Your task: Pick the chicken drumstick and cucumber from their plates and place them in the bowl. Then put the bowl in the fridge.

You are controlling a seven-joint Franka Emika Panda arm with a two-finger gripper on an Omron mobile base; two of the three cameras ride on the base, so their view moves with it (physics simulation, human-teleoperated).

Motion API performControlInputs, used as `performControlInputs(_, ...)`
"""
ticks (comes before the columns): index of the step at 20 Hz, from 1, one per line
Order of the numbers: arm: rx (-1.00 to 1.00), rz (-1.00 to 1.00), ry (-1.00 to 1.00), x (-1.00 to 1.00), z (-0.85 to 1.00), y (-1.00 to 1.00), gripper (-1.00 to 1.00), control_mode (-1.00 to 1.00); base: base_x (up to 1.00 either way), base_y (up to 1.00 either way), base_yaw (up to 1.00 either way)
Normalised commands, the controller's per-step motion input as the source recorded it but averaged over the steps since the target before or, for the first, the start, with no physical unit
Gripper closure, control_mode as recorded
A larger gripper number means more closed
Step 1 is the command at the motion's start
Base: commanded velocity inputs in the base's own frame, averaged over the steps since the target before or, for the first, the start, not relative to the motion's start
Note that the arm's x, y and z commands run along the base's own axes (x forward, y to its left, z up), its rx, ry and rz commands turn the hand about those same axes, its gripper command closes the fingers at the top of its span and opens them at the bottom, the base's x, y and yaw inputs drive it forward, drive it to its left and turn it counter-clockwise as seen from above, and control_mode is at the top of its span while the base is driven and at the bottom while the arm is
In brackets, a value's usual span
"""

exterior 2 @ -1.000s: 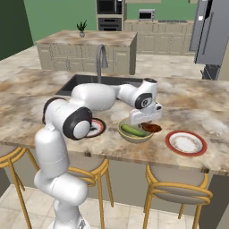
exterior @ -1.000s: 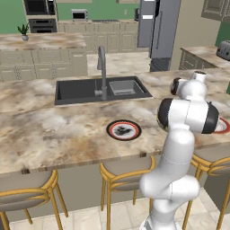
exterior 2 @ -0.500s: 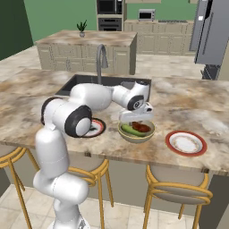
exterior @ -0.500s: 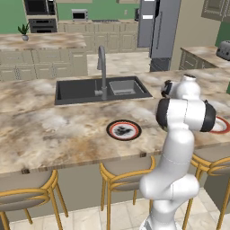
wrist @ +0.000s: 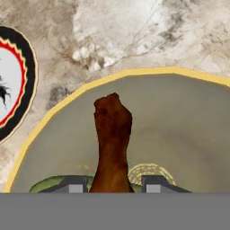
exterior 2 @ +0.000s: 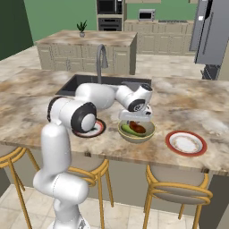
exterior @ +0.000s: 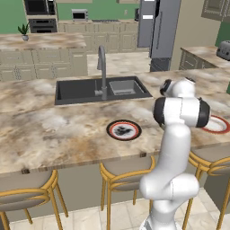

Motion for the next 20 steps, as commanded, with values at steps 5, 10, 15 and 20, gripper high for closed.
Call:
performControlInputs(5, 0.11, -0.05, -0.09, 0.16, -0.14, 0.01, 1.0, -1.0, 0.0, 0.0, 0.0)
performControlInputs(10, 0.03, -0.02, -0.12, 0.12, -0.21, 0.0, 1.0, -1.0, 0.0, 0.0, 0.0)
performControlInputs(15, 0.0, -0.03, -0.13, -0.02, -0.17, 0.0, -1.0, -1.0, 0.0, 0.0, 0.0)
performControlInputs(20, 0.0, -0.04, -0.11, -0.19, -0.1, 0.0, -1.0, -1.0, 0.0, 0.0, 0.0)
